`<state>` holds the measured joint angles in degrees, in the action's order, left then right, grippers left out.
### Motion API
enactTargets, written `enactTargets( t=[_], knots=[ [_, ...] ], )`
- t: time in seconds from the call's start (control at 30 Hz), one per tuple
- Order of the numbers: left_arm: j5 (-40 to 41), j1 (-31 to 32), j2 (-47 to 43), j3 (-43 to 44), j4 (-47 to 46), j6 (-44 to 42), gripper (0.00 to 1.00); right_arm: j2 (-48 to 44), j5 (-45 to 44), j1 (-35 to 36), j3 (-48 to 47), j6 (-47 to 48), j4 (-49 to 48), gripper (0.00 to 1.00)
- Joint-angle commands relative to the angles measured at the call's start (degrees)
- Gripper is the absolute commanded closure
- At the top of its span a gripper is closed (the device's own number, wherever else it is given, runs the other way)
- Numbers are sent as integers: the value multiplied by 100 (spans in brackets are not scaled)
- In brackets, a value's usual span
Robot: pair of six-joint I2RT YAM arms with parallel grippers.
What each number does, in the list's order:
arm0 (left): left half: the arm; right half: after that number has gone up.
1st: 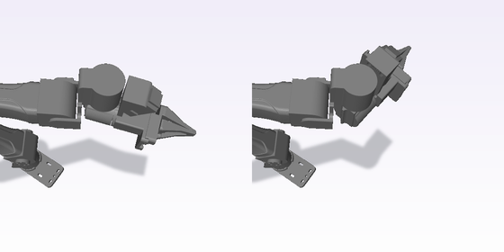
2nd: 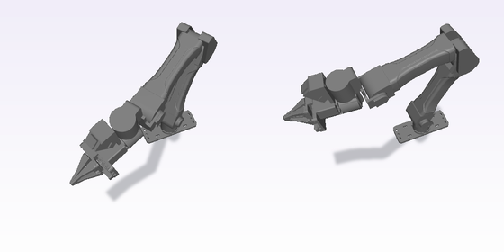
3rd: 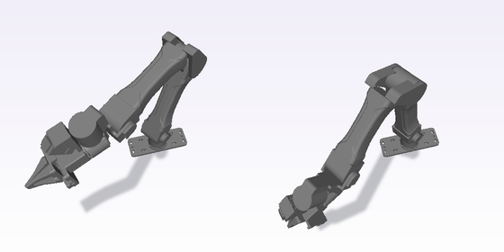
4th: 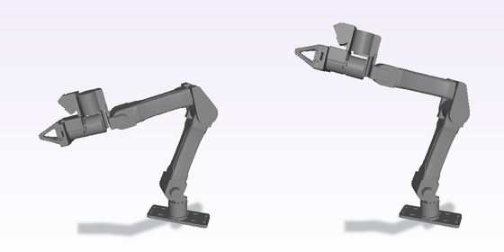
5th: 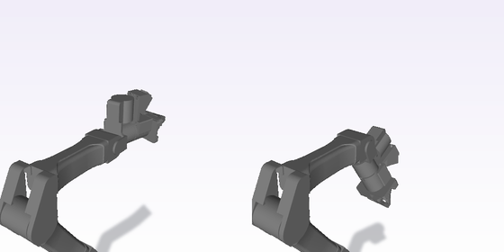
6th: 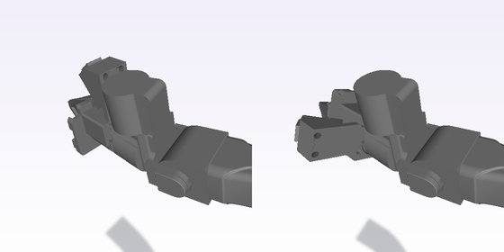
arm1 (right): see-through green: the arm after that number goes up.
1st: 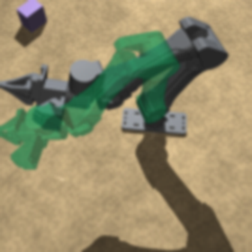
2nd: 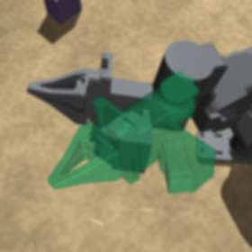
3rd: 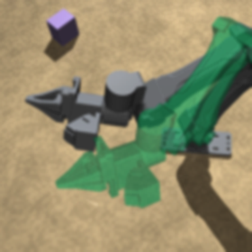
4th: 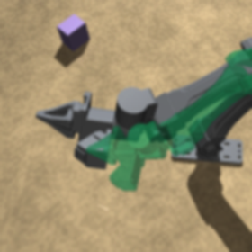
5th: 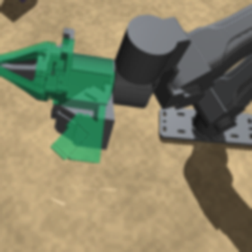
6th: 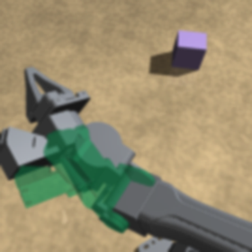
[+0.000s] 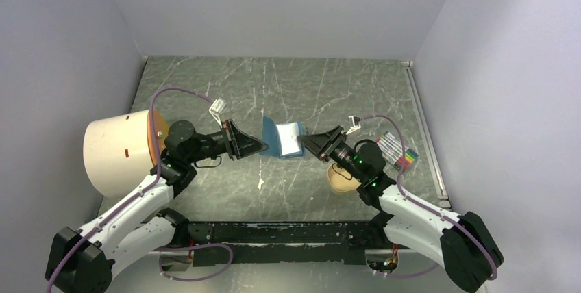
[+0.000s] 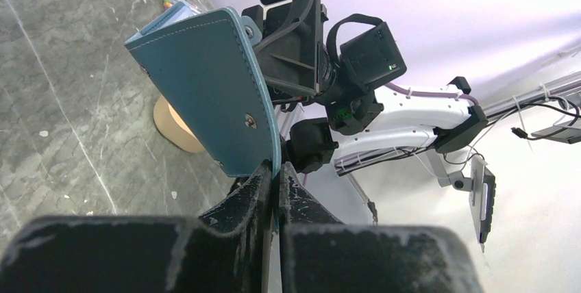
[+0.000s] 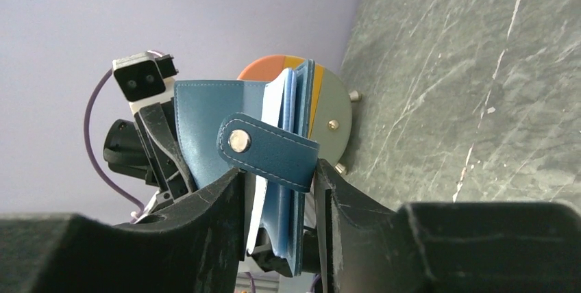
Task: Put the credit cards into the card holder
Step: Open the card holder at the center of the board.
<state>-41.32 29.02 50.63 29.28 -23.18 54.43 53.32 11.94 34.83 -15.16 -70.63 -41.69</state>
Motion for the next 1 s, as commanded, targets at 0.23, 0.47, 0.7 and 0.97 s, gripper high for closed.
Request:
enactTargets(
  t=[0.23, 0.47, 0.7, 0.97],
  knots=[
    [-31, -41, 56, -58, 45, -245, 91, -12, -79, -108, -125, 146, -82, 94],
    [672, -36, 546, -110, 656, -690, 82, 515, 293, -108, -330, 510, 259, 100],
    [779, -42, 1880, -652, -539, -518, 78, 1649, 255, 32, -507, 1525, 899, 100],
    [346, -19, 3455, -556, -1417, -560, 68, 2282, -308, 387, -758, 2466, 1610, 100]
  ],
)
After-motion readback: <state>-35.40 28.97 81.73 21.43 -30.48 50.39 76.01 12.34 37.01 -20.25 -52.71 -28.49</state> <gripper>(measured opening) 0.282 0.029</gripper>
